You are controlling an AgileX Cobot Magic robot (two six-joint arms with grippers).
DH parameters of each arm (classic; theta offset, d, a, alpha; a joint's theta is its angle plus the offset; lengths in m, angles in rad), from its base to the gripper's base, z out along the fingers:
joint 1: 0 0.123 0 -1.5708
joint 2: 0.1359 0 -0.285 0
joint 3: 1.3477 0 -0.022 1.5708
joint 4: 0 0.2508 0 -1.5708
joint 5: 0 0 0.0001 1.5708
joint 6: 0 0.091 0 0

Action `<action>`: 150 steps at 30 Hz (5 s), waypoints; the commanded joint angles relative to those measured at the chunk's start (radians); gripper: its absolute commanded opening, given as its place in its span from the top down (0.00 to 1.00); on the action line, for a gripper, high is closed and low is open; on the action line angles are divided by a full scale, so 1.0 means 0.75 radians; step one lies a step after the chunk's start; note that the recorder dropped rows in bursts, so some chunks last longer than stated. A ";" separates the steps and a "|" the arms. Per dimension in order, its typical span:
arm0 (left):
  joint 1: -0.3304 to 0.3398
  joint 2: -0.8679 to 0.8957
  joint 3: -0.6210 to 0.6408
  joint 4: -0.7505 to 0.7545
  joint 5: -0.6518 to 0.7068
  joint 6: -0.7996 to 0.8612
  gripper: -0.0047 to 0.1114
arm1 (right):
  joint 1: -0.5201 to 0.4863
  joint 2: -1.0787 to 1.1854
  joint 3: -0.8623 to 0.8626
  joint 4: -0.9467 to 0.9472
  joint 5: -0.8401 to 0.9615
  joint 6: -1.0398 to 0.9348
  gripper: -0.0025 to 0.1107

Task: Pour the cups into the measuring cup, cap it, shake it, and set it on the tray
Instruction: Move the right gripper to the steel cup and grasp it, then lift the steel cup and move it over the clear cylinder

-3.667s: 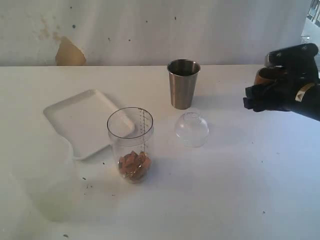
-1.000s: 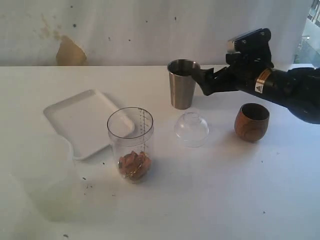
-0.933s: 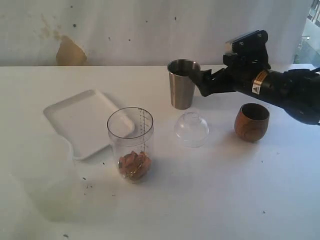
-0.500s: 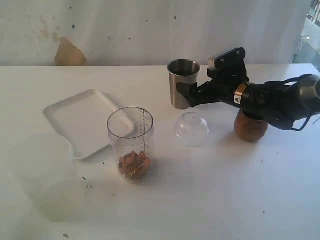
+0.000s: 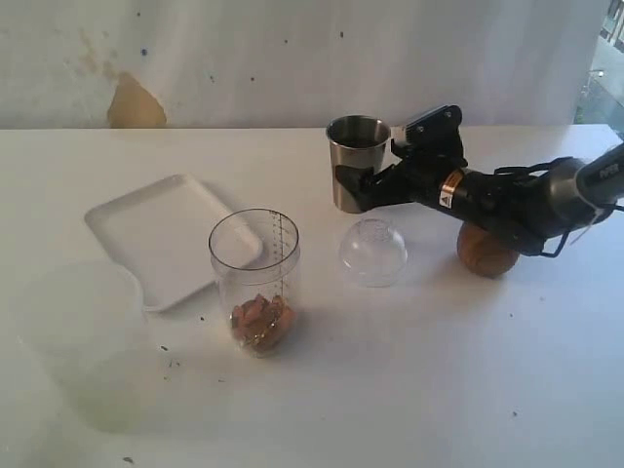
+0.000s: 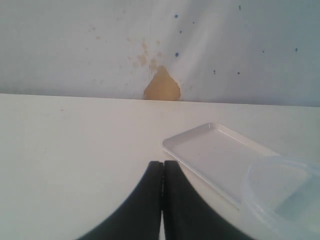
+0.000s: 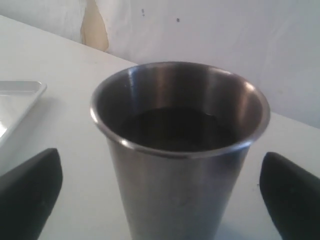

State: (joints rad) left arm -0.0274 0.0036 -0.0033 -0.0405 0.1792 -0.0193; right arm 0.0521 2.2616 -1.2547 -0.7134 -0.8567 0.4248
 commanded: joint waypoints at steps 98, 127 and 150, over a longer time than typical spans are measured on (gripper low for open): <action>0.005 -0.005 0.004 -0.006 -0.009 -0.003 0.95 | 0.101 -0.513 -0.070 -0.387 0.070 0.535 0.98; 0.005 -0.005 0.004 -0.006 -0.009 -0.003 0.95 | 0.206 -0.605 0.109 -0.669 0.123 0.130 0.98; 0.005 -0.005 0.004 -0.006 -0.009 -0.003 0.95 | 0.206 -0.605 0.109 -0.808 0.094 -0.089 0.98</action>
State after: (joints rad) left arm -0.0274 0.0036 -0.0033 -0.0405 0.1792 -0.0193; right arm 0.2052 1.8233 -1.1670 -1.3473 -0.7453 0.3782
